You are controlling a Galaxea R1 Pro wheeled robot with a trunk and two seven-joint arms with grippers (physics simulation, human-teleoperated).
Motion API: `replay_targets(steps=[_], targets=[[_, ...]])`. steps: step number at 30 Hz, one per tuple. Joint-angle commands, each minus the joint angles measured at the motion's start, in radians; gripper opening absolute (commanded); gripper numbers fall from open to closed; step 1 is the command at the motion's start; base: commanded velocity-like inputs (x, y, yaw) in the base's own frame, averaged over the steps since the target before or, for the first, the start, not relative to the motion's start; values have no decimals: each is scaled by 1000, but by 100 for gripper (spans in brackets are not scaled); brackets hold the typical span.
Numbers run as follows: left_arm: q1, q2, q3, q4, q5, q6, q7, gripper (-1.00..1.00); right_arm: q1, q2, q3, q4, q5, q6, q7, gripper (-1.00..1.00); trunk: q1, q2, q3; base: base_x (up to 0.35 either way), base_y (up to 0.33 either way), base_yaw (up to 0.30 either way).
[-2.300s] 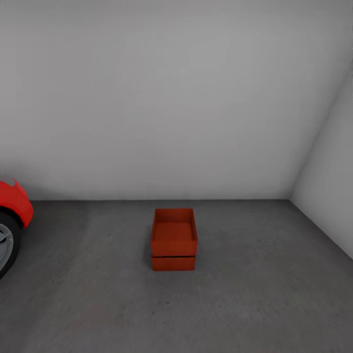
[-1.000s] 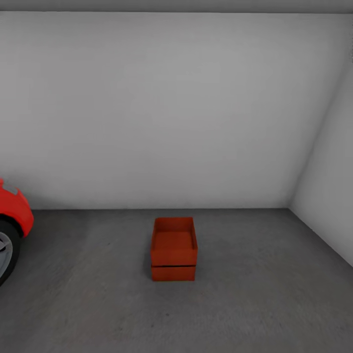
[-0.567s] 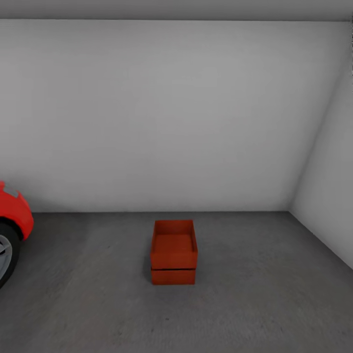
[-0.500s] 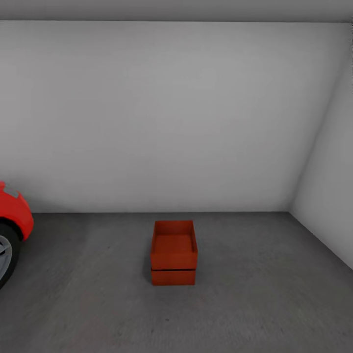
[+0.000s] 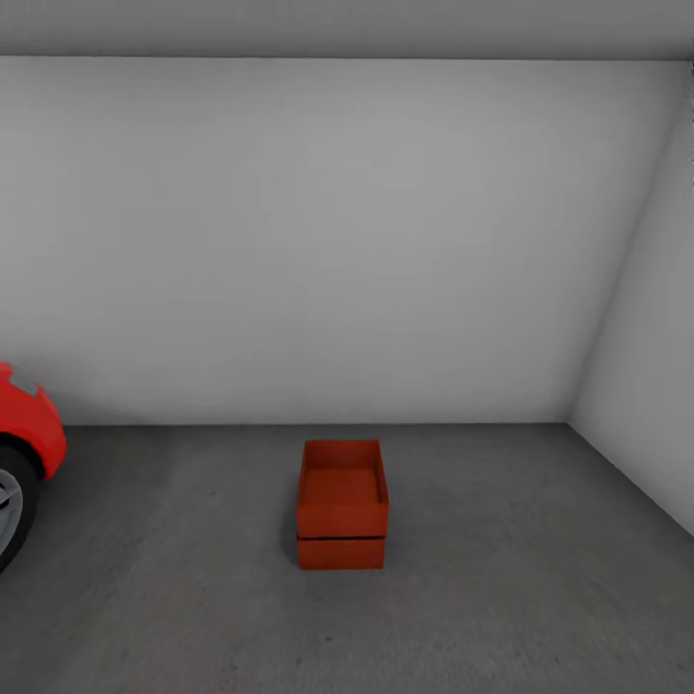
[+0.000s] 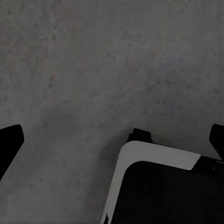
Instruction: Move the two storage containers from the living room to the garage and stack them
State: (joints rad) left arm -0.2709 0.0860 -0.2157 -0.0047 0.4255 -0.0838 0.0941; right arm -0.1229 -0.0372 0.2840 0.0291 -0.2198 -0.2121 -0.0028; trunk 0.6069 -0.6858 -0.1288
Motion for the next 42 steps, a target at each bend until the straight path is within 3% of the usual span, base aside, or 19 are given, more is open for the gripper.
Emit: replay_targets(steps=[1, 11, 13, 16, 20, 42], targets=[[-1, 0, -9, 0, 8, -2, 3, 100, -1, 0, 8, 3, -9, -6, 0, 100, 0, -1, 0, 0, 0, 0], [-1, -1, -8, 0, 9, -1, 2, 100, -1, 0, 7, 3, -9, -6, 0, 100, 0, -1, 16, 0, 0, 0], [-1, -14, -7, 1, 10, -1, 2, 100, -1, 0, 7, 3, -9, -6, -1, 100, 0, -1, 20, 0, 0, 0], [6, -60, -8, 4, 13, -1, 1, 100, -1, 0, 7, 3, -9, -6, 0, 100, 0, -1, 24, 0, 0, 0], [47, -79, -9, 4, 17, -3, 1, 100, -1, 0, 8, 3, -8, -6, 0, 100, 0, -1, 31, 0, 0, 0], [73, -63, -9, 5, 22, -9, 1, 100, 2, 2, 7, 3, -11, -18, 5, 100, 0, -1, 66, 0, 0, 0]])
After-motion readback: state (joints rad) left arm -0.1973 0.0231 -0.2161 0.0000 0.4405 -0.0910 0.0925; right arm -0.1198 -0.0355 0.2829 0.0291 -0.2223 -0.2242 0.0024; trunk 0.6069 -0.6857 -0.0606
